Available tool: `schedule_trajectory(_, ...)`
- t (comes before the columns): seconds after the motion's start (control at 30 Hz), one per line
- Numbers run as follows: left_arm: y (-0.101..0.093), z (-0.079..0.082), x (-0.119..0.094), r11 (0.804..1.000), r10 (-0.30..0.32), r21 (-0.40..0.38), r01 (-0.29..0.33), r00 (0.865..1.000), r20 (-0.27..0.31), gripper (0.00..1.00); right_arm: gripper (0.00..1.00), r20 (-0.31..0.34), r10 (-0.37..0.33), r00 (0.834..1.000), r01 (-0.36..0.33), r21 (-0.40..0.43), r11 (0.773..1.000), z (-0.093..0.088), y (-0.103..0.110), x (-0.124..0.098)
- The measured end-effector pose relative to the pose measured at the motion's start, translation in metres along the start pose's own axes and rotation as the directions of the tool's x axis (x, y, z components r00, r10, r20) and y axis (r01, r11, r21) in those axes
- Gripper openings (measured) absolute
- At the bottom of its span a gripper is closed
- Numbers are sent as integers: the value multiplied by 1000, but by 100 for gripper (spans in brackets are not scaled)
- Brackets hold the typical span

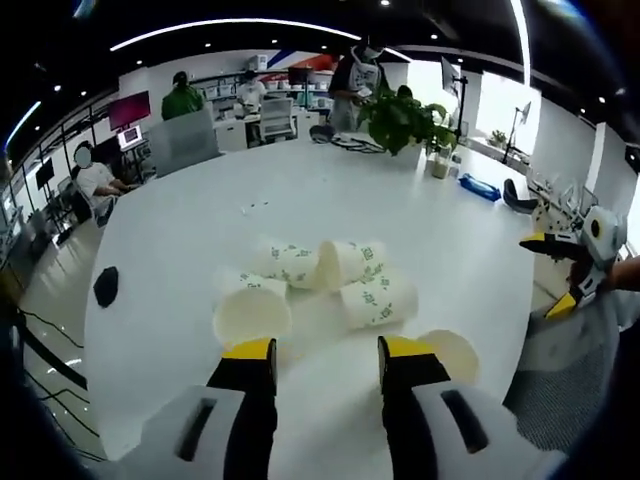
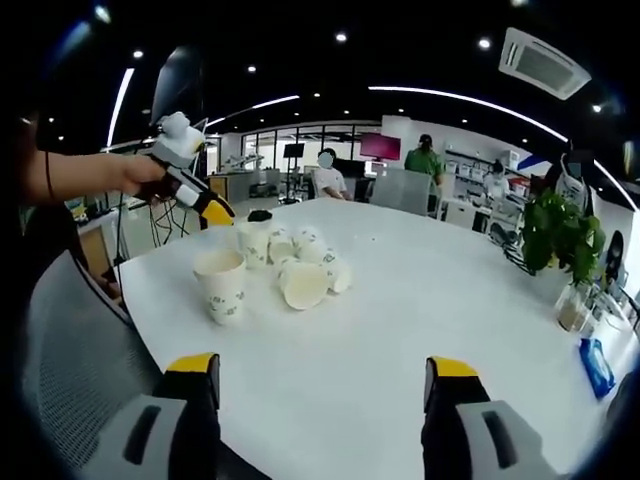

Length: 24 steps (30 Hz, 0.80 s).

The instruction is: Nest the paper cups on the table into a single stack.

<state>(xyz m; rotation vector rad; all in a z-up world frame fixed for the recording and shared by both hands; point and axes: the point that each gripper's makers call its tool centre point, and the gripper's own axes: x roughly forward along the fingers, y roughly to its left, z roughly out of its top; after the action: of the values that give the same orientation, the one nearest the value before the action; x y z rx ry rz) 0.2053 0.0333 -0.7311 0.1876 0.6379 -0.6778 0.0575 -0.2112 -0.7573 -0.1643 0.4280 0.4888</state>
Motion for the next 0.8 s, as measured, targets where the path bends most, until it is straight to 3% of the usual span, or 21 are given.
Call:
schedule_trajectory(0.23,25,6,0,999,44,0,-44,999,1,42,91,42,-1,999,1,18,1000,7,-1,-1)
schedule_trajectory(0.57,65,3,11,996,80,-49,-80,997,-2,42,91,25,4,1000,-5,12,1000,4,1,0)
schedule_trajectory(0.8,73,0,16,994,92,-55,-94,995,-22,42,90,13,5,1000,-5,6,1000,2,1,1)
